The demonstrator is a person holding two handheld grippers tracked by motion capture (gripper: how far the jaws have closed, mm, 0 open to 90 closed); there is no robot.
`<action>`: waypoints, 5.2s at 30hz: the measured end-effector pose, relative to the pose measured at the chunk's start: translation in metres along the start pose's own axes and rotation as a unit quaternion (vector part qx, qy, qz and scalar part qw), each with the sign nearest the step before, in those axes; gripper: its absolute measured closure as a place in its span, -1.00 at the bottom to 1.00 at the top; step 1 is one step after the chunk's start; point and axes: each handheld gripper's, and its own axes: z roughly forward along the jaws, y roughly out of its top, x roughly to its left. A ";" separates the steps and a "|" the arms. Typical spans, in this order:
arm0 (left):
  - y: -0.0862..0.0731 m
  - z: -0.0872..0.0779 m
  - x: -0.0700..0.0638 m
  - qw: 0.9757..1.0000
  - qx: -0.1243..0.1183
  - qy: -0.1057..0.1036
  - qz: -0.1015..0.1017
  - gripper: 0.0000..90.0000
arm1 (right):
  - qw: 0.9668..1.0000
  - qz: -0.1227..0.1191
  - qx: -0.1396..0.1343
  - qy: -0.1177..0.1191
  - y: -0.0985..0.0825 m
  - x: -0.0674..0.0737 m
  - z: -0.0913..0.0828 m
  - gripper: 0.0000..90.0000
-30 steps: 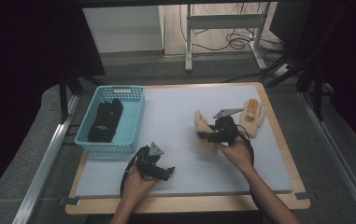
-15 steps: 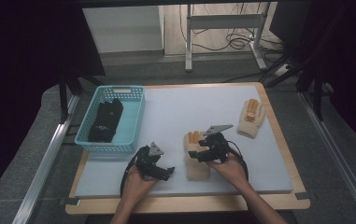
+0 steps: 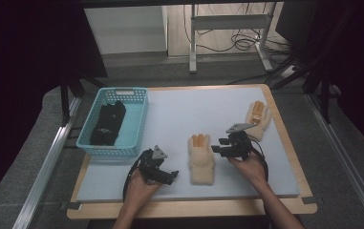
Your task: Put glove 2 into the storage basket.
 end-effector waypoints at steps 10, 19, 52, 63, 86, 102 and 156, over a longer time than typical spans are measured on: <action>0.000 0.000 0.000 1.000 0.000 0.000 0.000 -1.00 | 0.998 0.031 -0.003 -0.046 -0.013 -0.045 -0.023 0.28; 0.000 0.000 0.000 1.000 -0.001 -0.001 0.000 -1.00 | 0.992 0.067 -0.011 -0.109 -0.009 -0.097 -0.045 0.09; 0.000 0.000 0.001 1.000 -0.001 0.000 0.002 -1.00 | 0.981 0.078 0.001 -0.179 -0.005 -0.165 -0.007 0.25; 0.000 0.000 0.000 1.000 -0.001 0.000 0.001 -1.00 | 0.990 0.069 -0.031 -0.123 -0.002 -0.139 -0.039 0.25; 0.000 0.000 0.000 1.000 -0.002 0.000 0.001 -1.00 | 0.999 -0.002 -0.035 0.014 0.023 -0.019 -0.058 0.25; 0.000 0.000 0.000 1.000 -0.001 0.000 0.000 -1.00 | 0.997 -0.054 0.001 0.052 0.041 0.062 -0.017 0.24; 0.000 0.000 0.001 1.000 -0.001 -0.001 0.001 -1.00 | 0.999 0.011 0.027 0.014 0.035 0.006 0.049 0.47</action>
